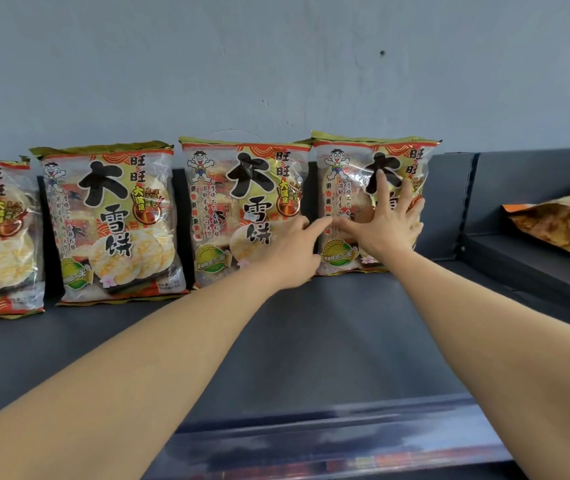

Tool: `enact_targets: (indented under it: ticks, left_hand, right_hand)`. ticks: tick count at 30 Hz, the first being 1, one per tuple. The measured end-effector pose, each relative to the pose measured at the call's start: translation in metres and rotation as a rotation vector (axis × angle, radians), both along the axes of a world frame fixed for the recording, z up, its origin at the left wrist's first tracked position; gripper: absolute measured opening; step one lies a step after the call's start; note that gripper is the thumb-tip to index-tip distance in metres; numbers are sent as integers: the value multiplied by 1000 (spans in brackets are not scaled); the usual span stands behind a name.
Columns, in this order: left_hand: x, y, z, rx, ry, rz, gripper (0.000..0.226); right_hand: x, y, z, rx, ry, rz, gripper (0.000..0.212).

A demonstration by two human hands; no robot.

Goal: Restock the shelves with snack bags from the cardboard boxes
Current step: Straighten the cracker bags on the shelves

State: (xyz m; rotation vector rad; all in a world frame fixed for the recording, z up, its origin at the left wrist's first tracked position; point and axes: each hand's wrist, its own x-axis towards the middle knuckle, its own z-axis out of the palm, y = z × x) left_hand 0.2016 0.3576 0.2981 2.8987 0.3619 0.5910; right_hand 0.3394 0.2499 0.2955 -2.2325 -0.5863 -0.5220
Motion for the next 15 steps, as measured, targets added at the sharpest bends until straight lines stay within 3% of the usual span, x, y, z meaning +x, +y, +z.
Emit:
enact_targets:
  ticks: [9,15]
  left_hand:
    - [35,-20,-5,-600,18,-106,85]
    - [36,-32,0,-734,-32,-87,88]
  right_hand:
    - [14,-22,-19,78,52,95,103]
    - [13,-31,-13,105,14,17,89]
